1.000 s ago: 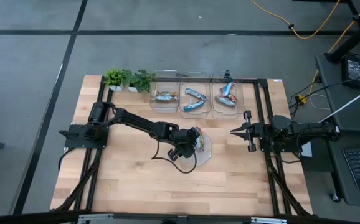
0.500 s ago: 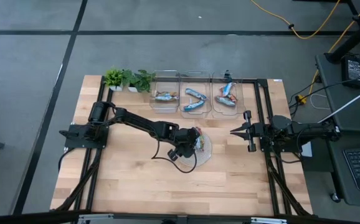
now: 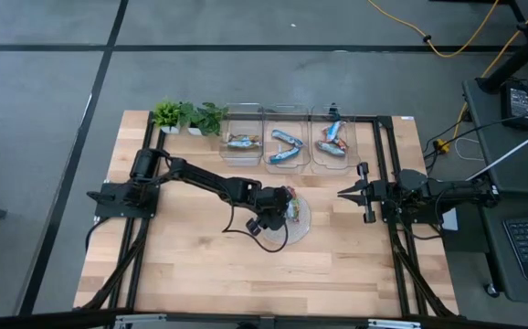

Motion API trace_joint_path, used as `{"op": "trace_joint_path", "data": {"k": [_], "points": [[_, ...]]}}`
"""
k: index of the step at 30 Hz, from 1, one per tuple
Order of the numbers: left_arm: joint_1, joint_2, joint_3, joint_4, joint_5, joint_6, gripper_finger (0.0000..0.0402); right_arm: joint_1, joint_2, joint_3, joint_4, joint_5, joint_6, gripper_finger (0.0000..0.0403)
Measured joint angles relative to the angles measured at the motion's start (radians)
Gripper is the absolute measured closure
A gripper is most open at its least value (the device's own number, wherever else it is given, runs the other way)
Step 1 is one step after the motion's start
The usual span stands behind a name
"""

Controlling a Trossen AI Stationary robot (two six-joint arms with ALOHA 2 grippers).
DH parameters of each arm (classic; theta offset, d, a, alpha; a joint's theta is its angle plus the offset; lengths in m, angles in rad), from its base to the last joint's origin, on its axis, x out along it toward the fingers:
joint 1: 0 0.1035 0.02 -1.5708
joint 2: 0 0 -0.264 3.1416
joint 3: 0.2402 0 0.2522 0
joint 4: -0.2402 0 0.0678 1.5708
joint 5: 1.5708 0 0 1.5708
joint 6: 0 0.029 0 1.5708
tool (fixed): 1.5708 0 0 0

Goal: Pick and place Granola Bars by type
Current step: Put the yellow granola bar into the left transparent bin

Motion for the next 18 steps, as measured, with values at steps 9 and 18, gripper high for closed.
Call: {"op": "trace_joint_path", "data": {"k": [9,18], "points": [[0.005,0.062,0.002,0.037,0.006,0.007,0.0217,0.0,0.0,0.0,0.0,0.0,0.0,0.0369],[0.004,0.062,0.002,0.044,0.007,-0.016,0.0223,0.0,0.0,0.0,0.0,0.0,0.0,0.0369]]}}
